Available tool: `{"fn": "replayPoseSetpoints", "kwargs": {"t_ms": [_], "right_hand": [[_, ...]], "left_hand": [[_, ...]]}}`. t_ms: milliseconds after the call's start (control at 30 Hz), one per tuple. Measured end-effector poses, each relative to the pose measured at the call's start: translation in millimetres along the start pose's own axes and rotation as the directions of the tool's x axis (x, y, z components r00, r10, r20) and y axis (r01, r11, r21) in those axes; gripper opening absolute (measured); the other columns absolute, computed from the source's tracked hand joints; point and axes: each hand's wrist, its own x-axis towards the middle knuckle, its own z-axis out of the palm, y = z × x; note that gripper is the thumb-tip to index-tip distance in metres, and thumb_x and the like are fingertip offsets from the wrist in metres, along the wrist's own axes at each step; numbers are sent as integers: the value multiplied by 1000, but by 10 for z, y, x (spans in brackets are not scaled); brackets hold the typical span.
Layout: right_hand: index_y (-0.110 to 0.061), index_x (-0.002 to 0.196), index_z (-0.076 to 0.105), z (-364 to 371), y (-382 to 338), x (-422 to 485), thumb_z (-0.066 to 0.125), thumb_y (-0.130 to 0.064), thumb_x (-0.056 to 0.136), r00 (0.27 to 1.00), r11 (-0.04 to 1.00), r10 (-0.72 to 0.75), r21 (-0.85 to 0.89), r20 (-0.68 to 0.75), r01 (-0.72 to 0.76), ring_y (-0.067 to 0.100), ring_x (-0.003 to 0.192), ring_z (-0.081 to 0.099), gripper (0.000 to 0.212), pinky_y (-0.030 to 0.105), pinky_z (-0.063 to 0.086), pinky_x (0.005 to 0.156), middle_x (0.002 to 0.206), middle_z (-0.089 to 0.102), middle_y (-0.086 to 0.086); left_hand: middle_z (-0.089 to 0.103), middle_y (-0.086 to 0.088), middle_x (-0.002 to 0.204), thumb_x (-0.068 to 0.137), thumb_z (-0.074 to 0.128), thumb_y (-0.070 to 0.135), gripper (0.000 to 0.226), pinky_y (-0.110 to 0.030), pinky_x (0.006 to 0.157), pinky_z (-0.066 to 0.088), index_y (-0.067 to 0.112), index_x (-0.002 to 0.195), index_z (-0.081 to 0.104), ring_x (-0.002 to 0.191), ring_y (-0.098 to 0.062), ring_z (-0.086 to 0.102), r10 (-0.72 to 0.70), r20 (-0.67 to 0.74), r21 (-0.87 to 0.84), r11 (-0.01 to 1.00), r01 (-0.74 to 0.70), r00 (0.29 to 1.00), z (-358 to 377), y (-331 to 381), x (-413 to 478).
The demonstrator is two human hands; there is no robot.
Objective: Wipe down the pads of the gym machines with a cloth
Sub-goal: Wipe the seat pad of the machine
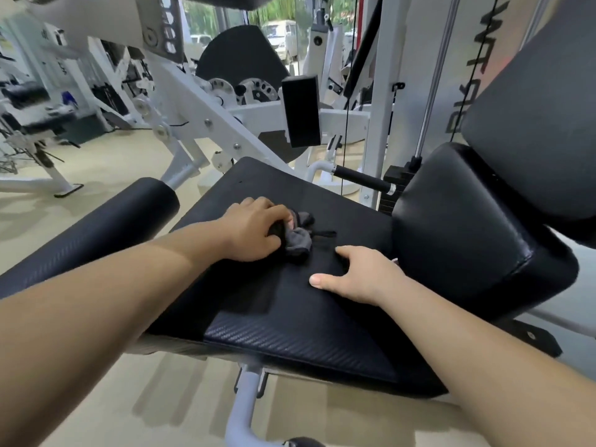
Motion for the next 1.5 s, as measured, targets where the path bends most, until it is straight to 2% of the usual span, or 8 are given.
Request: {"fn": "replayPoseSetpoints", "kwargs": {"t_ms": [200,333,500,633,1033,1167,1333,1500], "right_hand": [[-24,105,58,-213,96,-253,65,-38,91,998,879,-59,-475,-29,38,25,101,65,21,33,46,73,116,65,-2],[-26,91,46,-310,125,-258,69,-41,89,999,802,-51,-596,12,48,21,79,51,27,29,38,62,92,56,-6],[-22,94,53,-389,143,-104,63,-34,97,999,853,-25,-521,28,35,23,79,56,16,29,37,60,96,60,-4],[-19,105,62,-501,77,-111,57,-30,100,995,894,2,-446,97,42,24,103,63,13,31,40,68,108,63,0],[-20,111,63,-1568,-217,-3,48,-32,102,962,919,55,-390,266,56,22,113,59,21,33,47,84,117,60,-1],[-23,112,66,-1732,-127,366,59,-28,93,955,839,-38,-510,293,189,24,124,51,21,37,29,116,119,60,2],[-22,127,63,-2006,29,1038,62,-30,88,945,632,94,-752,312,186,35,134,40,40,55,20,119,140,51,12],[-24,116,68,-1946,179,1486,58,-19,89,940,641,154,-755,305,139,30,116,56,30,44,39,102,119,67,4]], "left_hand": [[50,-3,133,88,51,37,35,-42,105,36,41,123,56,122,-30,44,106,-39,13,994,-105,994,382,840,3],[52,3,130,79,42,43,44,-39,103,38,44,120,57,117,-26,47,276,37,60,959,-278,961,320,781,48],[52,-5,125,86,54,35,22,-43,99,36,34,108,57,114,-32,45,-221,-211,48,971,235,952,234,440,428],[52,-4,125,83,52,40,28,-42,95,39,31,108,59,110,-29,48,-226,-242,35,970,242,944,460,894,270],[35,-8,149,94,56,34,41,-42,94,37,36,134,55,121,-34,40,115,406,-9,992,-122,907,136,1368,-191],[41,-8,136,89,61,25,42,-38,85,37,32,130,55,112,-31,41,-3,402,23,1000,-6,916,-92,1325,103],[21,-9,165,97,48,18,56,-39,114,32,28,151,39,141,-32,31,-248,241,19,968,251,938,-130,1230,585],[17,-3,170,98,53,32,53,-42,124,16,33,150,45,152,-29,19,130,386,35,987,-156,913,318,1364,707]]}}
